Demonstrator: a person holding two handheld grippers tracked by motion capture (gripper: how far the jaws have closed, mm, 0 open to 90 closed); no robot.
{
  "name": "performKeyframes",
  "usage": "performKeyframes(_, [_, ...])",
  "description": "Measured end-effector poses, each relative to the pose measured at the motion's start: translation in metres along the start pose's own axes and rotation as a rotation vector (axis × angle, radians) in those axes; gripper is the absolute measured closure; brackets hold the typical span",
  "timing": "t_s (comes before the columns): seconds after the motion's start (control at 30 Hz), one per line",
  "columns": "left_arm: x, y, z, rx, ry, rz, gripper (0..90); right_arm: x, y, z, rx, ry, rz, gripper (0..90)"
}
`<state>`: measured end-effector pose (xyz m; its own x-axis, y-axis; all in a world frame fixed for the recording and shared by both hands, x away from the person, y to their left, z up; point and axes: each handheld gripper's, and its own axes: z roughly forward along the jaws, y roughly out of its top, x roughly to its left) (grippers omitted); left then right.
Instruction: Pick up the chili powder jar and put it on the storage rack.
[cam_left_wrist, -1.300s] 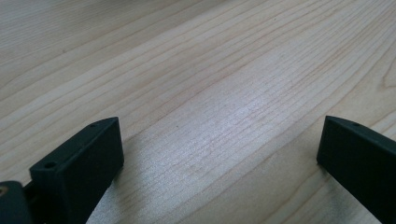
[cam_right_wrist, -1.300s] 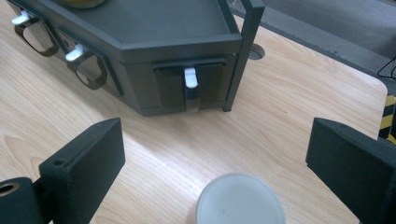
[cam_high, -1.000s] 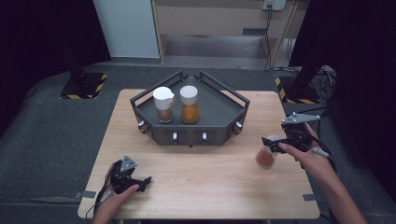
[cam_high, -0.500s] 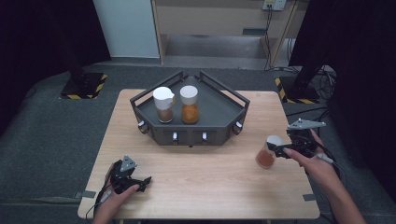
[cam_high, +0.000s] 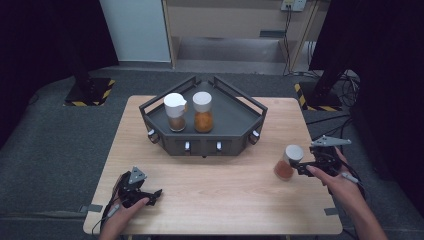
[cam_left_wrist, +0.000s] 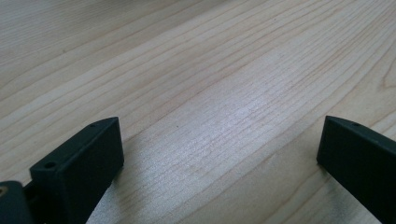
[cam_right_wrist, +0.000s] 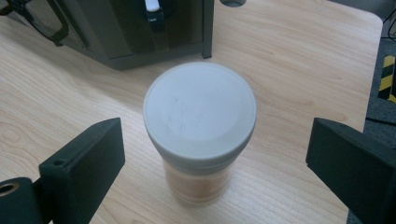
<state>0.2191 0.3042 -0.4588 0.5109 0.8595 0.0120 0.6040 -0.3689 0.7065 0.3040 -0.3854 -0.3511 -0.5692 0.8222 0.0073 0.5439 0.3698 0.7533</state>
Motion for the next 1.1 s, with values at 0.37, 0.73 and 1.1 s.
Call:
performKeyframes(0.37, [0.0, 0.0, 0.0, 0.0, 0.0, 0.0, 0.0, -0.001, -0.004, 0.017, 0.023, -0.002, 0.01, 4.8])
performKeyframes(0.73, [0.0, 0.0, 0.0, 0.0, 0.0, 0.0, 0.0, 0.002, 0.0, 0.027, 0.034, -0.004, -0.006, 6.4])
performKeyframes(1.1, [0.0, 0.0, 0.0, 0.0, 0.0, 0.0, 0.0, 0.004, 0.002, 0.03, 0.026, -0.006, -0.01, 10.0])
